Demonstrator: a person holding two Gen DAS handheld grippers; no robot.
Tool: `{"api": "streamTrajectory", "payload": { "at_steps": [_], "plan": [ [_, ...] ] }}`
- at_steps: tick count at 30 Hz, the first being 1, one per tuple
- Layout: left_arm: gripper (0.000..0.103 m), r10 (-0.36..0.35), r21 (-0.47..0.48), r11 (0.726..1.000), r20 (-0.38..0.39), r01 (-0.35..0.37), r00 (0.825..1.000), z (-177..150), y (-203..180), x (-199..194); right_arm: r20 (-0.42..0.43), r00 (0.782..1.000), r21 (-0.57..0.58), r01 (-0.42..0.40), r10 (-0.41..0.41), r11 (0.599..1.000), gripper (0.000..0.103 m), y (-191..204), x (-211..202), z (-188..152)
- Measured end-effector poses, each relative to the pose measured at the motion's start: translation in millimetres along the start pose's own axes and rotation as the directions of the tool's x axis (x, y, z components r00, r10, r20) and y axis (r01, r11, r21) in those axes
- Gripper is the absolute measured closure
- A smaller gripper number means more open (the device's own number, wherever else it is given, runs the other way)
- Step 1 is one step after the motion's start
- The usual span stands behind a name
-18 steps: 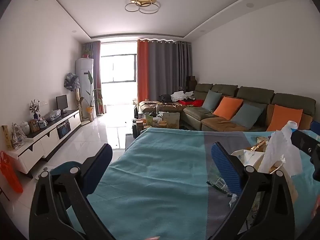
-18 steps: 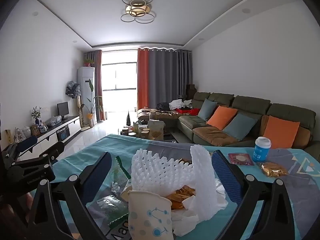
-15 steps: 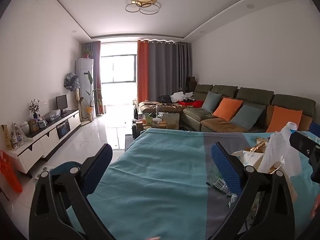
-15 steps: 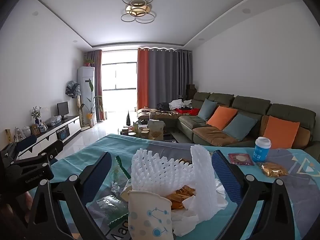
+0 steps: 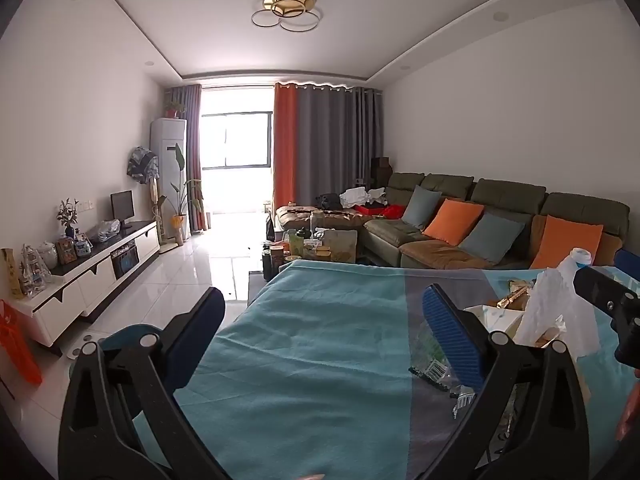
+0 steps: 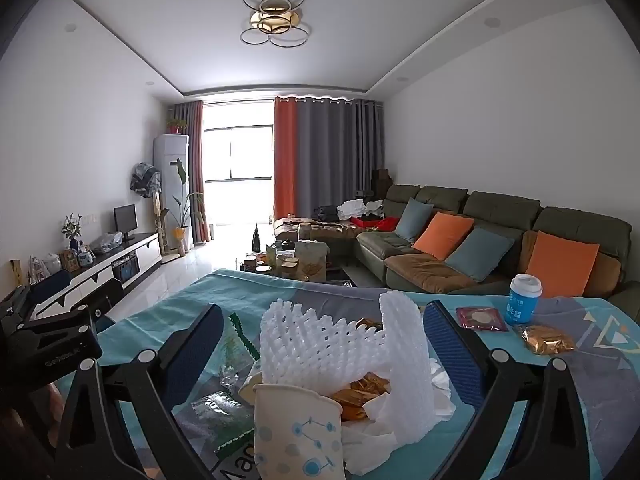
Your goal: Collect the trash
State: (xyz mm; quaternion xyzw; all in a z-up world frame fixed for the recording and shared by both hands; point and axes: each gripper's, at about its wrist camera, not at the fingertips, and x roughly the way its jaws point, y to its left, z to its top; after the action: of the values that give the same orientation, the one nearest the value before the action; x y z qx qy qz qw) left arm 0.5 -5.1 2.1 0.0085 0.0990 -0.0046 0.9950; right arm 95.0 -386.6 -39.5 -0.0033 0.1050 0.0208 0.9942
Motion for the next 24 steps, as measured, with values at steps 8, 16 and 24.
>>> {"api": "streamTrajectory", "payload": {
  "at_steps": [8, 16, 24],
  "plan": [
    [0.006, -0.007, -0.003, 1.000, 0.004, 0.007, 1.000, 3.0, 3.4, -0.3, 0.002, 1.000, 0.002, 0.003, -0.003, 1.000, 0.006, 0.4, -3.6, 0.8],
    [0.006, -0.006, -0.006, 1.000, 0.007, 0.006, 1.000, 4.2, 3.7, 0.8, 0.000, 1.000, 0.002, 0.002, -0.002, 1.000, 0.006, 0.7, -3.7, 0.9],
    [0.006, -0.006, -0.010, 1.000, 0.008, 0.006, 1.000, 3.5, 5.7, 0.2, 0.001, 1.000, 0.003, 0.001, -0.001, 1.000, 0.006, 2.7, -2.1, 0.2]
  ]
}}
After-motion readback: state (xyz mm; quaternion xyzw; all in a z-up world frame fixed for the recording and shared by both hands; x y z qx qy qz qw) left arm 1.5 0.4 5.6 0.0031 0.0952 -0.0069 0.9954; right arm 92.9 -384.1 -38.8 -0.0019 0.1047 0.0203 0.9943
